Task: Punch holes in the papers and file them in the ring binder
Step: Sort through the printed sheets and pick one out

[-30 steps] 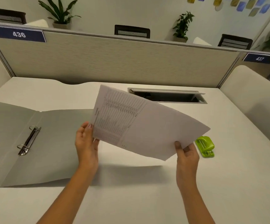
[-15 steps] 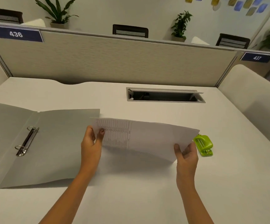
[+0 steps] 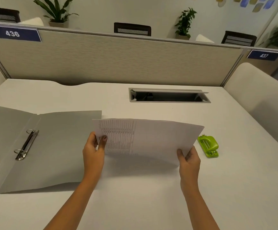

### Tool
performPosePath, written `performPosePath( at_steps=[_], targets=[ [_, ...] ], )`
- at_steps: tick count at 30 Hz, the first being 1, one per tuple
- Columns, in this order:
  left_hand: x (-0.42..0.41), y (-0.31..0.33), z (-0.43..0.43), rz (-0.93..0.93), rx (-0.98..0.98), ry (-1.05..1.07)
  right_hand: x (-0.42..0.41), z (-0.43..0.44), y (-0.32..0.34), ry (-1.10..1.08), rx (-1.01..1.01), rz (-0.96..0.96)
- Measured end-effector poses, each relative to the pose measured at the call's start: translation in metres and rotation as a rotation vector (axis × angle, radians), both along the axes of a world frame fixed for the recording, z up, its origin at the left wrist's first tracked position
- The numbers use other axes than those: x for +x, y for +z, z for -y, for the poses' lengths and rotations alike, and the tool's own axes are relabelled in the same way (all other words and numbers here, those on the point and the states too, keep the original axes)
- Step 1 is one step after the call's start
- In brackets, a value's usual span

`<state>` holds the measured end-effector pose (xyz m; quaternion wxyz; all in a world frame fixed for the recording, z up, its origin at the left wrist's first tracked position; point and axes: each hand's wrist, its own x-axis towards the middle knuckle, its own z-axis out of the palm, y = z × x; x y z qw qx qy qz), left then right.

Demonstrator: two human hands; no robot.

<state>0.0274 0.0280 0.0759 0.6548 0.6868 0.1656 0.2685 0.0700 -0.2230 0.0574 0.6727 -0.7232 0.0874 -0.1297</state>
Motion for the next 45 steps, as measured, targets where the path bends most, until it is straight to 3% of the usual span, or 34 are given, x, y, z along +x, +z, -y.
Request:
performPosePath(
  at_steps=[6, 13, 17, 21, 28, 33, 37, 41, 45],
  targets=[
    [0.0, 0.006, -0.003, 0.022, 0.032, 0.038, 0.001, -0.001, 0.0, -0.001, 0.005, 0.017],
    [-0.006, 0.002, -0.005, 0.002, 0.059, 0.049, -0.009, -0.004, -0.001, -0.069, -0.15, -0.025],
    [-0.005, 0.017, -0.007, 0.057, 0.165, 0.144, -0.012, -0.014, 0.022, -0.151, -0.348, 0.173],
    [0.001, 0.049, -0.012, 0.161, 0.401, 0.307, -0.014, -0.025, 0.05, -0.244, -0.634, 0.516],
    [0.007, 0.087, -0.025, 0.362, 0.681, 0.319, -0.017, -0.042, 0.094, -0.214, -0.745, 0.749],
    [0.007, 0.108, -0.019, 0.444, 0.846, 0.209, -0.011, -0.048, 0.101, 0.105, -0.707, 0.629],
    [0.011, 0.124, -0.015, 0.495, 0.984, 0.08, -0.01, -0.055, 0.104, 0.191, -0.632, 0.546],
    [0.017, 0.124, -0.01, 0.519, 0.896, 0.136, -0.01, -0.053, 0.098, 0.139, -0.506, 0.48],
    [0.015, 0.1, -0.005, 0.434, 0.651, 0.143, -0.009, -0.046, 0.091, 0.109, -0.352, 0.363]
  ],
)
